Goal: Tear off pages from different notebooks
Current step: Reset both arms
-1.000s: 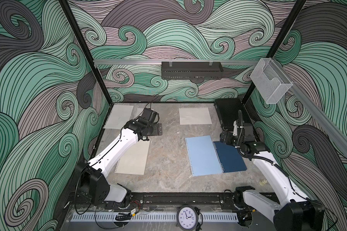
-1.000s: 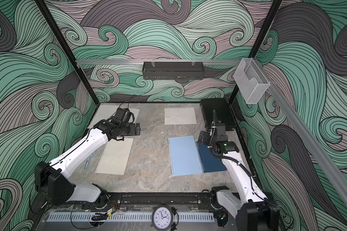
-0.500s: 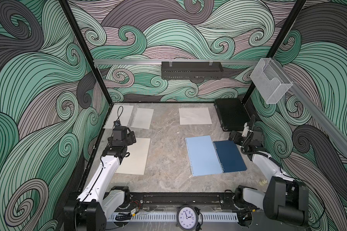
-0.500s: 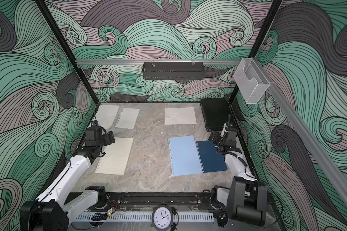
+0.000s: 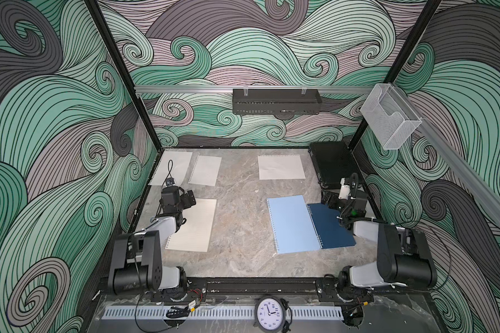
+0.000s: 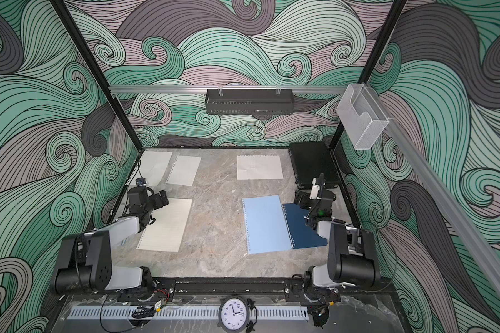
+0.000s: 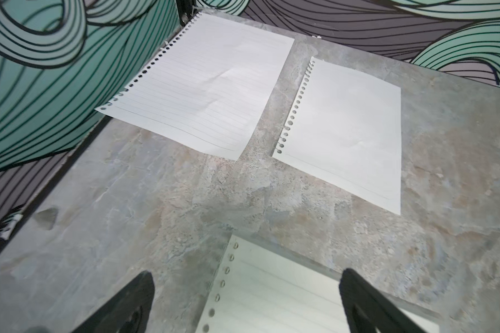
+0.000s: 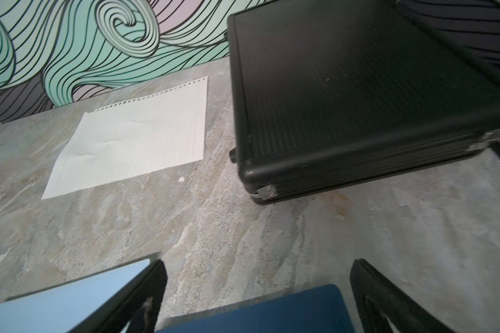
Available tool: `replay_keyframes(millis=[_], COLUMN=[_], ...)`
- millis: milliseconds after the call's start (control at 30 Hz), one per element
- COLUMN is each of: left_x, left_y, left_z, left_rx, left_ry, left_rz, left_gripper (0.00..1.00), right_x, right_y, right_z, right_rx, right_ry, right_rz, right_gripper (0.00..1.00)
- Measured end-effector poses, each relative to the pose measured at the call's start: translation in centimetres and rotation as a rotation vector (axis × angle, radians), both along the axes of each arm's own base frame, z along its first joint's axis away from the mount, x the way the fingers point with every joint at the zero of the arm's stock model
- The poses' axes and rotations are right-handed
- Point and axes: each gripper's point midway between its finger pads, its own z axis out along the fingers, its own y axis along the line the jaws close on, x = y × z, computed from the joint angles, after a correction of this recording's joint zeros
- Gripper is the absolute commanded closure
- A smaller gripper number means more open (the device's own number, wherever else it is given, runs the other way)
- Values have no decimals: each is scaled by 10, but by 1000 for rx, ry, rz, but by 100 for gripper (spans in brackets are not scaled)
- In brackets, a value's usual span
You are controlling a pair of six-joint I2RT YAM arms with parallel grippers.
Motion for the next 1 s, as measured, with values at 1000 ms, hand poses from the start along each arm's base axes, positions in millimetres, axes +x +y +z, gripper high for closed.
replay_keyframes(millis=[1000], left_x=[23], left_y=[-33], left_z=[-5], left_rx=[32], left_ry=[-99], left_rz=[-195], left_gripper=[1], right_x=[10], right_y=[26], right_z=[1], right_rx=[-163], right_ry=[-77], right_rz=[48], right_gripper=[1])
